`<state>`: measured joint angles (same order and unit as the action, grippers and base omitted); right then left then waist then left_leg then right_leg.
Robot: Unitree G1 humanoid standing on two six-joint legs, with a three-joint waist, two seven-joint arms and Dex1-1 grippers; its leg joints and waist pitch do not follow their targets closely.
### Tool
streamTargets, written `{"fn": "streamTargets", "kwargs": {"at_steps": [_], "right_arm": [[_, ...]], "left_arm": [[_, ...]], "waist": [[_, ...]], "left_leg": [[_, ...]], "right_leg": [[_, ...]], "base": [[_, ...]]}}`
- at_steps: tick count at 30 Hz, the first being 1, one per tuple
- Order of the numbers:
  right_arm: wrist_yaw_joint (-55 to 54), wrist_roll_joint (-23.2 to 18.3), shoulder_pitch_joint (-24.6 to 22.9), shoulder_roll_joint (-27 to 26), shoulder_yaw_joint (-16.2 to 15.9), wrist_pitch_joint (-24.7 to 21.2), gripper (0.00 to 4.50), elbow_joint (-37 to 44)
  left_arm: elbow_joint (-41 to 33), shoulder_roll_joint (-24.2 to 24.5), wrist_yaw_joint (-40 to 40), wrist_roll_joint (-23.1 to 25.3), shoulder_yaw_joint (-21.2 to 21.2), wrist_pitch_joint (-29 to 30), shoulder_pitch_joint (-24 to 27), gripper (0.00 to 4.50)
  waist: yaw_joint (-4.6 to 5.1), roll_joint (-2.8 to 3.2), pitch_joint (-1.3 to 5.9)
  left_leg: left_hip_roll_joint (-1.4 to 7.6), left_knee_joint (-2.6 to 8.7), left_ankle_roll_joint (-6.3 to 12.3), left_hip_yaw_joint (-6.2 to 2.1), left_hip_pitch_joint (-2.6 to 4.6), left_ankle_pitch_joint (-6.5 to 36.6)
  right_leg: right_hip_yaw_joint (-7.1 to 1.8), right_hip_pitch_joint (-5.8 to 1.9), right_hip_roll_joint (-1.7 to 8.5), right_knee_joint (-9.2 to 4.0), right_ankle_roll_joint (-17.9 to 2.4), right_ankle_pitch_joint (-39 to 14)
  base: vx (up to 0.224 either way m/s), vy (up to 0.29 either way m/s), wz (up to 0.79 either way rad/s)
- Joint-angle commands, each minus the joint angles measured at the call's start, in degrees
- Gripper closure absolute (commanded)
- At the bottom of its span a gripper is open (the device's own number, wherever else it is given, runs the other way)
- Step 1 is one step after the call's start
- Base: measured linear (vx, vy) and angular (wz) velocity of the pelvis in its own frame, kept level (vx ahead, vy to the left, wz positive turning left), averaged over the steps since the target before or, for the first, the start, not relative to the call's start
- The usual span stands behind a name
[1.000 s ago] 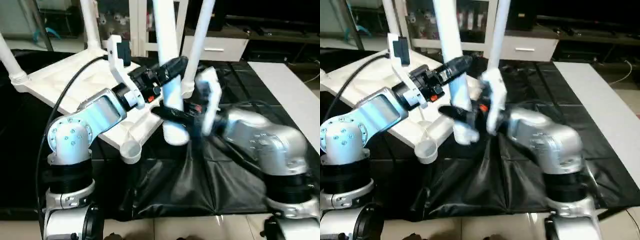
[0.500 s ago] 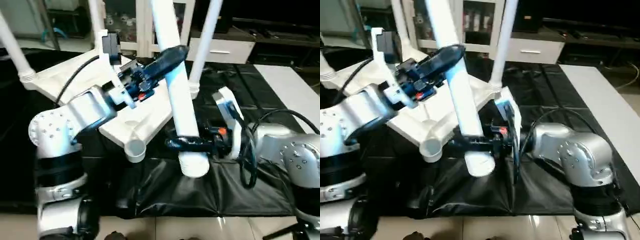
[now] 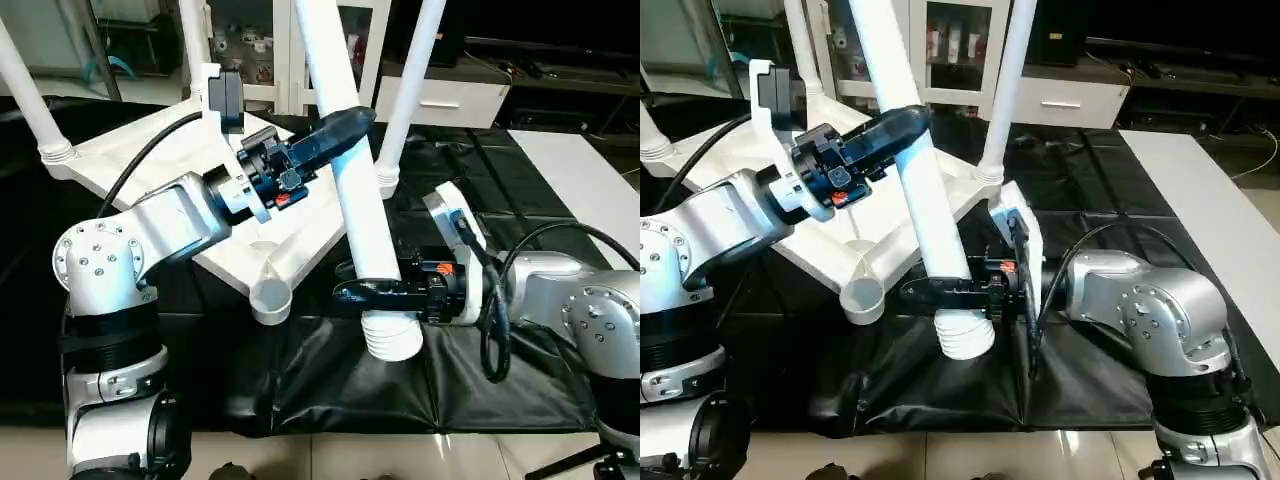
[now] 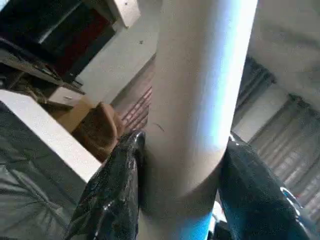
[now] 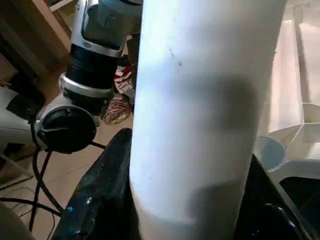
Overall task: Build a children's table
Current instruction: Pick table leg
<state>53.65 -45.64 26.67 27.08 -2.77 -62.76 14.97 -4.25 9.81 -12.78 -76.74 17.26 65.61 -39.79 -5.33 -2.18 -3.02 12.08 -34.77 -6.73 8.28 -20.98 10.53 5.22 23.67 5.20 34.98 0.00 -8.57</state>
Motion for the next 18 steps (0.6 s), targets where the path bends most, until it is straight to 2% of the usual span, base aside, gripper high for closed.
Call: {"fn": "streamTargets", "kwargs": {"at_steps": [1,3,4,6,7,8,9,11,14,15,17,18], "right_arm": [[-0.33,2.1,0.6,0.13,-0.75,4.5,2.61,1.86],[-0.81,2.99,0.81,-0.31,-0.98,5.61,2.61,1.46],[-1.32,3.21,0.98,-0.6,-1.0,5.6,2.05,1.14],[-3.5,4.24,1.58,-1.72,-0.85,5.95,1.91,0.11],[-4.31,4.66,1.85,-2.17,-0.87,6.16,1.84,-0.29],[-5.1,5.4,2.08,-2.53,-1.12,6.7,1.7,-0.58],[-7.28,7.89,2.5,-3.17,-2.2,8.57,1.56,-1.16],[-8.82,9.53,2.77,-3.67,-2.76,9.77,1.38,-1.58],[-17.25,17.33,4.98,-6.34,-4.98,14.24,1.19,-5.41],[-21.56,20.2,6.16,-8.26,-5.6,15.48,1.16,-7.65],[-24.42,21.59,6.95,-10.04,-5.87,15.93,1.16,-9.14],[-27.21,23.36,7.48,-11.43,-6.52,16.42,1.16,-10.3]], "left_arm": [[1.32,0.34,2.92,2.58,-0.06,-2.26,0.28,2.62],[0.92,0.55,2.97,3.61,-0.5,-3.1,0.35,2.62],[0.64,0.63,3.03,4.42,-0.8,-3.62,0.34,2.62],[0.0,0.74,3.17,5.93,-1.39,-4.45,0.25,2.62],[-0.36,0.81,3.19,6.67,-1.73,-4.81,0.21,2.62],[-0.64,0.71,3.44,7.24,-1.87,-5.24,0.17,2.64],[-1.29,0.84,3.84,9.36,-2.56,-6.46,0.07,2.71],[-1.62,0.94,4.14,10.52,-3.02,-7.27,0.04,2.73],[-3.02,1.27,5.41,15.09,-4.91,-10.26,-0.15,2.73],[-3.74,1.37,6.54,18.46,-6.41,-12.25,-0.28,2.73],[-4.19,1.26,7.68,21.02,-7.62,-13.68,-0.4,2.73],[-4.73,1.47,8.07,23.83,-9.35,-15.1,-0.43,2.73]], "waist": [[-0.14,0.64,4.1],[-0.03,0.7,4.12],[-0.02,0.7,4.15],[0.05,0.73,4.04],[0.2,0.56,4.03],[0.11,0.66,4.12],[0.27,0.74,4.08],[0.3,0.76,4.07],[0.51,0.78,4.04],[0.69,0.85,4.02],[0.9,0.93,4.06],[0.93,0.6,4.17]], "left_leg": [[-0.06,3.93,-1.26,0.88,-0.02,10.89],[0.01,3.98,-1.3,0.83,-0.02,11.01],[0.0,3.94,-1.21,0.85,0.03,10.94],[0.04,4.02,-1.29,0.83,-0.07,11.27],[-0.17,3.99,-1.24,0.91,0.04,11.52],[-0.13,3.94,-1.35,0.89,0.11,11.16],[-0.04,4.03,-1.65,0.82,0.0,11.0],[0.0,4.06,-1.8,0.77,0.04,11.27],[-0.01,4.12,-2.44,0.77,0.04,11.93],[-0.05,4.12,-2.64,0.79,0.05,12.14],[0.0,4.22,-3.04,0.71,0.02,11.92],[-0.08,4.1,-2.99,0.84,0.1,11.94]], "right_leg": [[-1.65,-3.52,1.66,-4.9,-3.93,-21.85],[-1.64,-3.51,1.66,-4.81,-4.06,-21.68],[-1.67,-3.51,1.64,-4.78,-4.22,-21.17],[-1.68,-3.5,1.6,-4.76,-4.08,-21.12],[-1.63,-3.47,1.5,-4.97,-3.23,-22.38],[-1.66,-3.46,1.63,-4.92,-3.21,-22.55],[-1.67,-3.42,1.57,-4.86,-3.33,-22.1],[-1.67,-3.35,1.61,-4.88,-3.41,-21.96],[-1.73,-3.22,1.62,-4.81,-3.76,-21.76],[-1.77,-3.14,1.62,-4.76,-3.93,-21.69],[-1.83,-3.17,1.69,-4.62,-4.1,-21.09],[-1.9,-3.27,1.6,-4.56,-4.0,-20.29]], "base": [[0.0,0.0,0.0],[0.0,0.0,0.0],[0.0,0.0,0.0],[0.0,0.0,0.0],[0.0,0.0,0.0],[0.0,0.0,0.0],[0.0,0.0,0.0],[0.0,0.0,0.0],[0.0,0.0,0.0],[0.0,0.0,0.0],[0.0,0.0,0.0],[0.0,0.0,0.0]]}}
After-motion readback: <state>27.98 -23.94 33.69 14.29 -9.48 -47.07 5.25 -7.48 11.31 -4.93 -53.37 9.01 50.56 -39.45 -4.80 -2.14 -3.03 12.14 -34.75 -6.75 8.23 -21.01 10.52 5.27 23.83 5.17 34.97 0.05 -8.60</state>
